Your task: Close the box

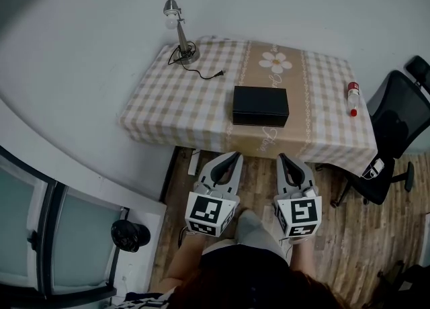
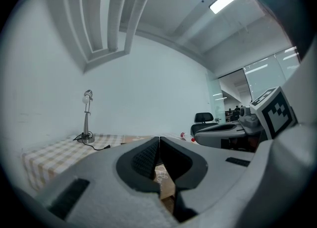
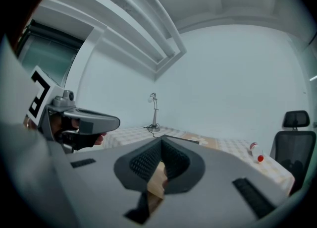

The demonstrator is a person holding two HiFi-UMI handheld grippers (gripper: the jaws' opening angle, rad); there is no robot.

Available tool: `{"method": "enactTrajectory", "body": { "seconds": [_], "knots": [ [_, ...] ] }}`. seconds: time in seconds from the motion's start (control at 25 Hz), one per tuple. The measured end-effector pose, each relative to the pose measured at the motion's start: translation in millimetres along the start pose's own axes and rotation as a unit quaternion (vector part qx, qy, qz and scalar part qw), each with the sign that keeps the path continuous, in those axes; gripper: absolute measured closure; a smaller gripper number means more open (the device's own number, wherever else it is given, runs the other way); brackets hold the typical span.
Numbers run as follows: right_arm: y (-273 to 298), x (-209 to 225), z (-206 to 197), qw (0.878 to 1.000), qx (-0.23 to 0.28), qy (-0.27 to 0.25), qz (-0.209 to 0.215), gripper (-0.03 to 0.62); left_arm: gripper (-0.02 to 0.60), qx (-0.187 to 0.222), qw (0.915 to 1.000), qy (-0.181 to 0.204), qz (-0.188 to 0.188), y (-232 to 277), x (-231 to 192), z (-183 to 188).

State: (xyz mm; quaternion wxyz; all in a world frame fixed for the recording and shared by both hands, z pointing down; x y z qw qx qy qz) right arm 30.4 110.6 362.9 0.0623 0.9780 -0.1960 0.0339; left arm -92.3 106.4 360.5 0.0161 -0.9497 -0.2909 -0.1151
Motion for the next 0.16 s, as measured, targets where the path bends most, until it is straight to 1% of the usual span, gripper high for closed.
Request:
{"method": "enactTrajectory", "body": {
  "seconds": [0.16],
  "knots": [
    [-2.9,-0.6,0.3,1.0,-0.002,0.0,0.001,0.577,0.555,-0.002,1.0,-0.003,0.002,-2.8,1.4,0.4]
  ]
}}
Point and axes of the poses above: the fingertips, and each gripper's own axes: y forward along the fingers, x to its right, z out of its top, the point moved 2 cm from there along -y, backward along the fingers, and after that the axes turned 12 degrees about y, right-handed, at the moved point
